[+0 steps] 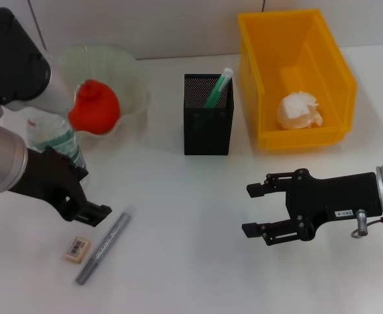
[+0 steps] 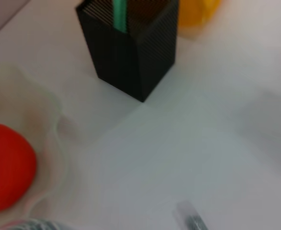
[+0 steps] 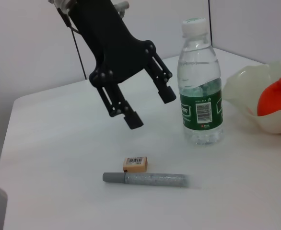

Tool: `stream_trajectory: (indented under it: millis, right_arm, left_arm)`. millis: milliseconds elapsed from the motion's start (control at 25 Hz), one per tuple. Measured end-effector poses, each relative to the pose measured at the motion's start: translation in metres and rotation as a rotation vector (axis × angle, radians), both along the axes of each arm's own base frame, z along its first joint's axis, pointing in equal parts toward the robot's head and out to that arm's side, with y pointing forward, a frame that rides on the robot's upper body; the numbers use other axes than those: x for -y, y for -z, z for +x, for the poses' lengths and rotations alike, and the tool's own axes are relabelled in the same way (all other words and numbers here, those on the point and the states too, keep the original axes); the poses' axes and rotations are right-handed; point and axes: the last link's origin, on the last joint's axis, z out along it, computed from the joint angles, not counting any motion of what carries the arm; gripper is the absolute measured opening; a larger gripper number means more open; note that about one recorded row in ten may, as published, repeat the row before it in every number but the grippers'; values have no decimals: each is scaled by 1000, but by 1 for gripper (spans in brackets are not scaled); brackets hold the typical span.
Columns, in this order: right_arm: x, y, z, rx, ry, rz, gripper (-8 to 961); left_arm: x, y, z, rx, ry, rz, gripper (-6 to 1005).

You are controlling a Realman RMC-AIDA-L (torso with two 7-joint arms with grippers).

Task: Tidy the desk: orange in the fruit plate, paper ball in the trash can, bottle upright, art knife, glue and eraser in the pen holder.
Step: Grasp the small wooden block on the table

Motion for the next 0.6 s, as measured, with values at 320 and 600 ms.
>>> stream_trajectory:
  millis: [320,600]
  right_arm:
    - [-1,0,-1,0,-2,1,766]
    - [-2,0,-2,0,-6,1,766]
  left_arm:
    - [6,0,-13,-148,121,-93,779]
    - [10,7,-20,-331,267,-185,779]
